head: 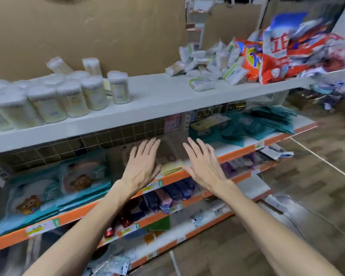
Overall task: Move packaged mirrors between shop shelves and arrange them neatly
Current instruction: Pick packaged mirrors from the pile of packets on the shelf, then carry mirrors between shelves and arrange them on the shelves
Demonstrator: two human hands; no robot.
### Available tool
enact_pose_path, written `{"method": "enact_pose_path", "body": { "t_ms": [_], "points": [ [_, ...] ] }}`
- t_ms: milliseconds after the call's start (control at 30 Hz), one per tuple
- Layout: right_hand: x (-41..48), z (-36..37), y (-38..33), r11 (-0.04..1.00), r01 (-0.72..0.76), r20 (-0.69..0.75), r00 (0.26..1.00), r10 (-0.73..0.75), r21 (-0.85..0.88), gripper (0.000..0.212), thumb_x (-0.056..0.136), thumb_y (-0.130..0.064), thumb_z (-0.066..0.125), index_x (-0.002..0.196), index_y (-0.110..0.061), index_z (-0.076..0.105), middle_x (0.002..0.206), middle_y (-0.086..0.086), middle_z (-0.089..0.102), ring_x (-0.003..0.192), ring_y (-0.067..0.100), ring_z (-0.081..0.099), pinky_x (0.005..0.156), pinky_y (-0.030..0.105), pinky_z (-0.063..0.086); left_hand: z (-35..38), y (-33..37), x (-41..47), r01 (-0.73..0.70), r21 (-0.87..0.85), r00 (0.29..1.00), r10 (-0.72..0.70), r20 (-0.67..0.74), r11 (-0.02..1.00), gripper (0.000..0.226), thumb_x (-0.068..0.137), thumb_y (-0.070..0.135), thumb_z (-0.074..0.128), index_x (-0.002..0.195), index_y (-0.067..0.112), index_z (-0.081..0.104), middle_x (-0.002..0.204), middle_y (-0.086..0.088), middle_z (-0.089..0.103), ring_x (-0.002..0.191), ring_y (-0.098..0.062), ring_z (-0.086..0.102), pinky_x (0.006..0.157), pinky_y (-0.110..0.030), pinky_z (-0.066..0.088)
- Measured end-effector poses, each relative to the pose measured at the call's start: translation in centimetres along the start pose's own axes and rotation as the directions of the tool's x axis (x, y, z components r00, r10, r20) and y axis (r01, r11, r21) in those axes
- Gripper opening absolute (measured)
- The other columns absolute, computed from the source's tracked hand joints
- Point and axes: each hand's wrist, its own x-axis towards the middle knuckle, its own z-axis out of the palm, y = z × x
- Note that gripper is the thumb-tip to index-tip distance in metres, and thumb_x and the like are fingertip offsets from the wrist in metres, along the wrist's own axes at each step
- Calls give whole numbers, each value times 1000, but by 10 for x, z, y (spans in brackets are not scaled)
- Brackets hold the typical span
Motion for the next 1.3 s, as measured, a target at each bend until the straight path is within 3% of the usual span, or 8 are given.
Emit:
{"method": "enact_pose_path", "body": {
  "t_ms": [167, 467, 633, 800, 900, 1033, 1167, 1300],
  "points": [
    [-78, -15, 80, 989, -138, 58, 988, 140, -47, 80, 90, -55, 57, 152, -13, 30, 160, 9, 26, 145, 32, 28, 112, 52, 32, 14, 110, 22, -145, -20, 989, 145, 4, 989, 81, 88, 42, 59, 154, 12, 21, 161, -5, 21, 148, -28, 18, 117, -52, 23],
    [-174, -49, 198, 952, -297, 24, 954, 299, -73, 70, 89, -49, 61, 148, -17, 40, 155, 6, 36, 140, 29, 36, 108, 47, 39, 28, 258, 74, -417, 29, 907, 413, 84, 909, 86, 81, 45, 69, 152, 27, 24, 161, -4, 21, 147, -30, 22, 115, -55, 25],
    [-201, -50, 270, 925, -369, 13, 928, 372, -95, 61, 86, -40, 67, 141, -24, 49, 148, 5, 46, 134, 29, 44, 101, 43, 44, 47, 336, 135, -459, -5, 882, 456, 120, 888, 88, 74, 49, 74, 147, 31, 29, 152, -8, 39, 140, -35, 37, 105, -61, 35],
    [-208, -49, 354, 888, -431, 53, 894, 444, -162, 60, 89, -37, 65, 143, -22, 44, 153, 6, 38, 139, 30, 36, 104, 45, 43, 71, 405, 207, -502, -95, 858, 509, 71, 860, 72, 93, 50, 54, 153, 31, 19, 162, -5, 16, 149, -32, 14, 116, -59, 16],
    [-200, -50, 400, 873, -445, 75, 882, 466, -198, 61, 93, -38, 60, 148, -24, 37, 158, 6, 31, 142, 29, 31, 109, 44, 36, 77, 431, 245, -498, -152, 860, 508, 40, 854, 67, 96, 51, 41, 154, 32, 13, 164, 1, 2, 151, -28, 0, 119, -56, 6],
    [-182, -41, 443, 864, -469, 86, 868, 490, -184, 59, 98, -39, 49, 152, -25, 30, 161, 5, 22, 146, 27, 22, 116, 43, 27, 79, 446, 285, -500, -196, 853, 519, 55, 843, 74, 86, 58, 9, 155, 31, 10, 164, 3, 2, 151, -25, -3, 119, -57, 6],
    [-158, -25, 474, 875, -459, 105, 873, 477, -157, 60, 100, -42, 45, 153, -24, 25, 162, 5, 20, 147, 27, 19, 117, 43, 25, 98, 446, 316, -498, -165, 856, 513, 64, 851, 74, 96, 47, 43, 155, 30, 3, 164, 3, -2, 151, -25, -5, 119, -57, 6],
    [-129, -2, 495, 901, -422, 90, 898, 430, -98, 60, 94, -36, 57, 149, -24, 35, 157, 4, 33, 141, 26, 28, 109, 43, 36, 117, 442, 340, -459, -125, 876, 471, 102, 880, 75, 94, 55, 36, 155, 29, 1, 164, 2, -5, 151, -25, -6, 120, -56, 4]
  ]
}}
